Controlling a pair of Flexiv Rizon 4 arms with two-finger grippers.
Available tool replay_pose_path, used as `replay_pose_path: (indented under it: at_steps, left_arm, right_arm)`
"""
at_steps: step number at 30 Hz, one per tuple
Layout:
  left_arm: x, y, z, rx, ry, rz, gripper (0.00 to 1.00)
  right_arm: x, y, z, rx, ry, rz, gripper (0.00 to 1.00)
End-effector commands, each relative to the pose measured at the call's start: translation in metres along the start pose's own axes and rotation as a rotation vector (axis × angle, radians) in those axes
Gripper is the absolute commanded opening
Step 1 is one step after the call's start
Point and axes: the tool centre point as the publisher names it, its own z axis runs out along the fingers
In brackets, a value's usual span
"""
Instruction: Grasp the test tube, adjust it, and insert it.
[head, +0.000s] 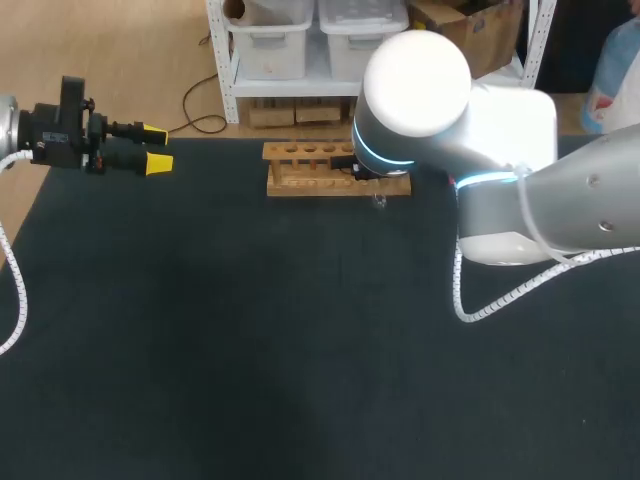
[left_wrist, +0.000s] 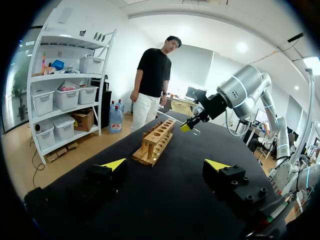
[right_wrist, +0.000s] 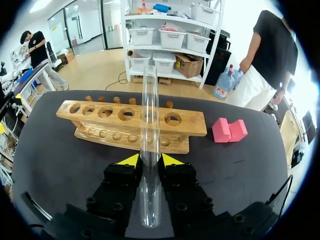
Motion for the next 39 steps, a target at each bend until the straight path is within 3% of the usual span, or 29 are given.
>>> replay_pose_path:
  at_steps: [1,39]
  left_arm:
    - [0.001,0.0,0.0,0.0,-0.003,0.003,1.0]
    - [0.001,0.0,0.0,0.0,-0.003,0.003,1.0]
  right_arm:
    - [-0.001,0.001,0.004,0.0,0.006,0.002,0.0]
    - [0.01,0.004,0.024,-0.01,0.091,0.001,0.0]
